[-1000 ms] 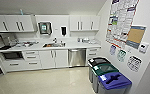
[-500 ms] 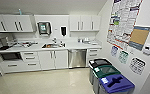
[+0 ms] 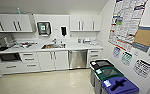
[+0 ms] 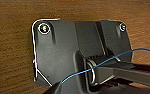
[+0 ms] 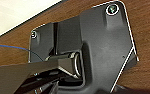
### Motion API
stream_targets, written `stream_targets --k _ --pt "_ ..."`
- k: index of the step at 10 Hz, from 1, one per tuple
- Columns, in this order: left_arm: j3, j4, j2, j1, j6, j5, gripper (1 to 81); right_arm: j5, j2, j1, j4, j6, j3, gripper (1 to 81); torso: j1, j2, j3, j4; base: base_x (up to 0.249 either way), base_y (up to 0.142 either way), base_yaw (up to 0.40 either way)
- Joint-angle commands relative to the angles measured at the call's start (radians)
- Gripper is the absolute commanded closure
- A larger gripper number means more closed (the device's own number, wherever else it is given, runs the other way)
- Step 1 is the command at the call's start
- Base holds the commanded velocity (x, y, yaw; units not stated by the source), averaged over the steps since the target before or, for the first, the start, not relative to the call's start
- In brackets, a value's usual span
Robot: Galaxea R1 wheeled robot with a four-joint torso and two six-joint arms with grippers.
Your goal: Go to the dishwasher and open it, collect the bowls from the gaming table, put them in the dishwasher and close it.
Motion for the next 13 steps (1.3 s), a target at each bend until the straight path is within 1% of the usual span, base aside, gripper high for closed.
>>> stream_targets --k 1,6,13 --pt "0.008 0.001 -0.02 -0.051 0.006 0.06 1.0 -0.052 -0.021 0.037 -0.017 -0.004 0.012 1.0 0.0 0.0 0.0 0.0 0.113 0.067 0.0" --pt "0.008 0.003 -0.018 -0.051 0.006 0.06 1.0 -0.052 -0.021 0.038 -0.018 -0.006 0.012 1.0 0.0 0.0 0.0 0.0 0.113 0.067 0.0" --pt "0.008 0.003 -0.018 -0.051 0.006 0.06 1.0 -0.054 -0.018 0.039 -0.021 -0.004 0.01 1.0 0.0 0.0 0.0 0.0 0.112 0.0 0.0"
